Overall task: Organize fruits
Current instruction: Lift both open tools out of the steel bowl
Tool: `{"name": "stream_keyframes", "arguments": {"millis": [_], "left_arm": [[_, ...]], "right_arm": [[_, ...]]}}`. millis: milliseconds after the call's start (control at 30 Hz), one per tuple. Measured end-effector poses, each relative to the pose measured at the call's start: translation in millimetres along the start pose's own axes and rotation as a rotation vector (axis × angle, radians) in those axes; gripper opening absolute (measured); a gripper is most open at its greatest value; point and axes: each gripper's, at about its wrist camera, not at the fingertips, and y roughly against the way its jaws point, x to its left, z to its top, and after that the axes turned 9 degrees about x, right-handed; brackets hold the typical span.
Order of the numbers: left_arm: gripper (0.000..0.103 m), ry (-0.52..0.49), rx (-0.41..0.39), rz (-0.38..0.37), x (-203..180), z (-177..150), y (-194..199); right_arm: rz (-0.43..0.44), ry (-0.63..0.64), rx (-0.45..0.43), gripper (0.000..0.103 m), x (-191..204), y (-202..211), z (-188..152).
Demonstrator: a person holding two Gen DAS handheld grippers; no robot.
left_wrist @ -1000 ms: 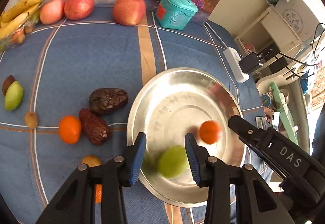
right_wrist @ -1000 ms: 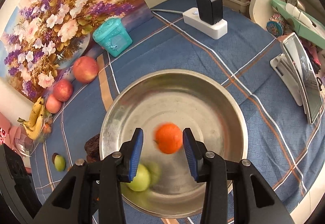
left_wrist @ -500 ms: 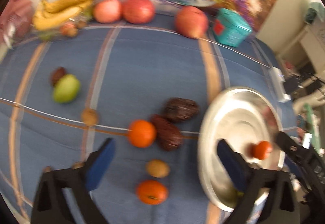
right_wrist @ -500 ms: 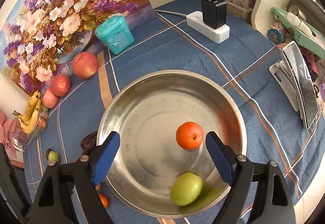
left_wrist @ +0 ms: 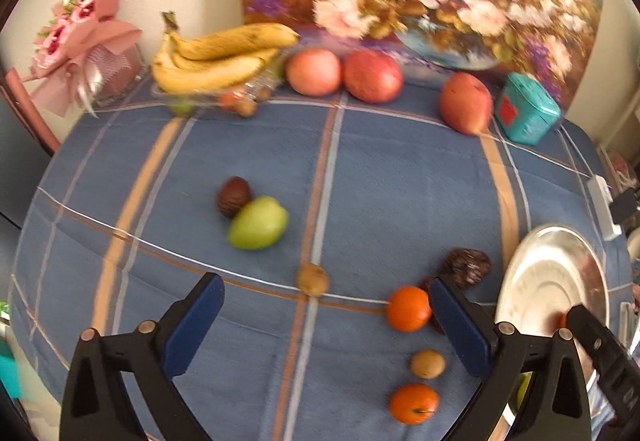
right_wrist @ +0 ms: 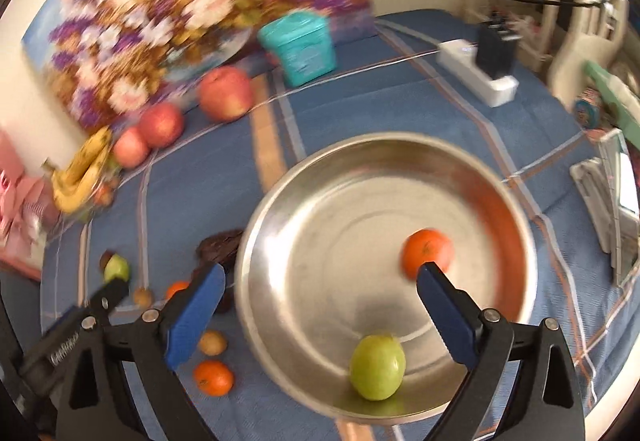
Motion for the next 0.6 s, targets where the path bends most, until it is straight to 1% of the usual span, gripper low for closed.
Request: {"name": "stream_keyframes", "arguments": {"millis": [33,100,200,300,367,400,433,567,600], "left_arm": [[0.103,0.002,0.001,0.007,3.2,0.0,1.4],[0.103,0.01,0.009,0.004,11.1,0.3,2.7],[0.103,0.038,0.031,-0.033,21.5,-0.4,0.1],[0.103,0.085,0.041,-0.045,31.9,-2.7,-1.8],[0.103,0.099,0.048,-0.058,36.0,-4.2,-4.2],[0.103,0.103,0.061,-0.068,37.4,-5.5,-7.1],[0.103,0.105,0.072,-0.069,38.1,-6.4,-9.6],[0.103,0.115,0.116,-0.067,40.5,-12.2,-17.5],[0.103,0.123,0.128,-0.072,41.3,-14.7,-19.5]], "right_arm": [[0.03,0.021,0.012,0.097,7.5,-2.2,-1.3],[0.059,0.067,0.026,0.097,22.0,-4.2,-5.0],[0.055,0.139,0.036,0.097,40.8,-5.4,-12.0],[0.047,0.197,0.05,0.096,56.1,-8.2,-18.9],[0.041,0.231,0.061,0.088,63.2,-11.3,-23.0],[0.042,0.243,0.068,0.075,65.0,-12.5,-25.0],[0.045,0.252,0.08,0.068,67.3,-15.3,-26.4],[0.064,0.262,0.119,0.067,70.7,-22.5,-30.8],[0.063,0.271,0.124,0.064,71.9,-23.3,-32.7]]}}
